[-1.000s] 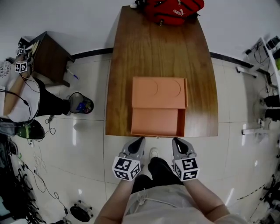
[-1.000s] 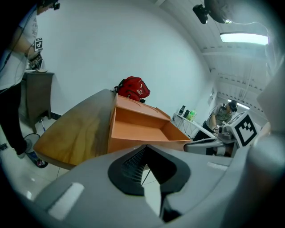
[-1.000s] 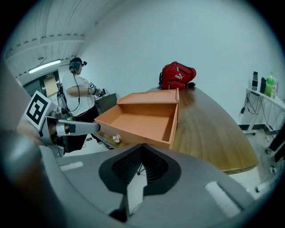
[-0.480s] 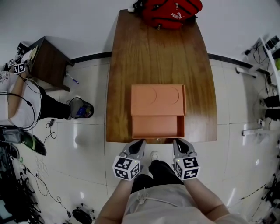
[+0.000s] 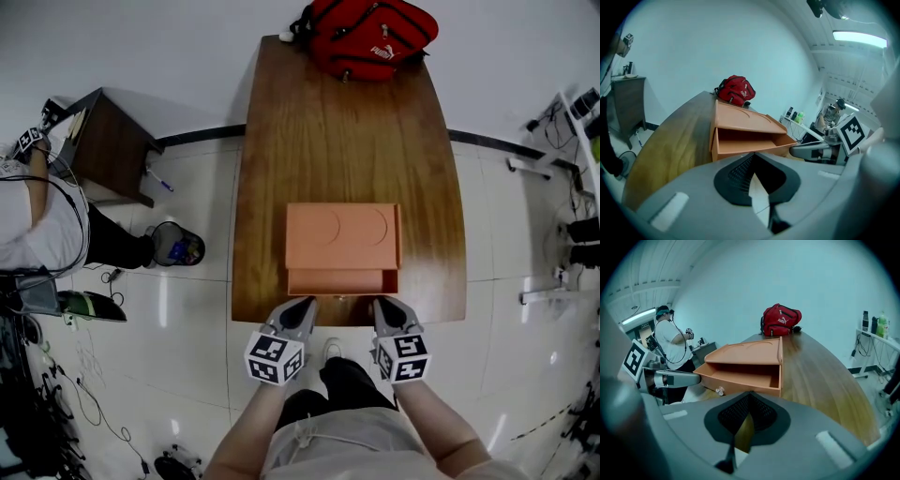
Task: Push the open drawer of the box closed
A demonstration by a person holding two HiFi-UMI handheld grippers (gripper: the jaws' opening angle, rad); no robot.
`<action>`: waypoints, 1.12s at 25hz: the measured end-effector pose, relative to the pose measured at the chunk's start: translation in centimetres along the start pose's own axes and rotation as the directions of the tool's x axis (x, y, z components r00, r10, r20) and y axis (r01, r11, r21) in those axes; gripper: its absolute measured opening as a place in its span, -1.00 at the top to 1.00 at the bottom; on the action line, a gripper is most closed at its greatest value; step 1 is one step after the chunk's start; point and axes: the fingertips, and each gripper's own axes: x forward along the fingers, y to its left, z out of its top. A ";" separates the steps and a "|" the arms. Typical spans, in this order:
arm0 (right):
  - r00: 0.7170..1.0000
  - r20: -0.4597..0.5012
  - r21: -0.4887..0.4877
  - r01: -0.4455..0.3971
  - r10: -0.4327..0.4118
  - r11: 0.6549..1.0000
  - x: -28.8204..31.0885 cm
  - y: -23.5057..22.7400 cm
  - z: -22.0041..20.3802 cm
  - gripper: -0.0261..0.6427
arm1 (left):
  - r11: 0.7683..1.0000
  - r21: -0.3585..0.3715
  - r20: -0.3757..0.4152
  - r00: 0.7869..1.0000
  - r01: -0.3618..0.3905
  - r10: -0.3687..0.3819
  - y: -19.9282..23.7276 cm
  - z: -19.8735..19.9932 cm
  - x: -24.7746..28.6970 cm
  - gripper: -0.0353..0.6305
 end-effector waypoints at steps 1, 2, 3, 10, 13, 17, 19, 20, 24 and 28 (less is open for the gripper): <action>1.000 0.005 -0.001 0.000 0.000 1.000 0.3 -0.2 0.4 0.91 | 1.000 0.013 0.000 1.000 0.003 -0.003 0.1 0.4 0.3 0.88; 1.000 0.010 -0.003 0.002 -0.002 1.000 0.5 -0.3 0.8 0.91 | 1.000 0.022 -0.001 1.000 0.006 -0.006 0.3 0.9 0.6 0.88; 1.000 0.016 -0.003 0.004 -0.004 1.000 0.8 -0.5 1.2 0.91 | 1.000 0.026 0.000 1.000 0.008 -0.008 0.5 1.2 0.9 0.88; 0.999 0.037 -0.005 0.015 -0.015 1.000 2.4 -1.3 3.0 0.91 | 1.000 0.024 0.010 1.000 -0.004 0.004 2.1 2.5 2.6 0.88; 0.999 0.036 -0.002 0.023 -0.023 1.000 2.8 -1.7 3.5 0.91 | 1.000 0.008 0.019 1.000 -0.007 0.007 2.4 2.9 3.1 0.88; 0.999 0.036 0.000 0.029 -0.029 1.000 3.2 -1.9 3.7 0.91 | 1.000 -0.008 0.038 0.999 -0.011 0.012 2.8 3.1 3.4 0.88; 0.999 0.036 0.010 0.031 -0.031 0.999 3.1 -2.0 3.7 0.91 | 1.000 -0.008 0.043 0.999 -0.013 0.013 2.7 3.1 3.5 0.88; 0.999 0.037 0.015 0.030 -0.031 0.999 3.1 -2.2 3.8 0.91 | 1.000 -0.002 0.045 0.999 -0.010 0.010 2.7 3.2 3.5 0.88; 0.999 0.039 0.005 0.018 -0.018 1.000 2.7 -2.2 4.1 0.91 | 0.999 0.040 0.067 0.998 0.007 -0.010 2.1 4.1 2.9 0.88; 0.999 0.034 -0.036 -0.011 0.012 0.999 0.5 0.1 3.6 0.91 | 1.000 0.026 0.115 0.993 -0.016 0.013 0.8 4.6 -0.3 0.88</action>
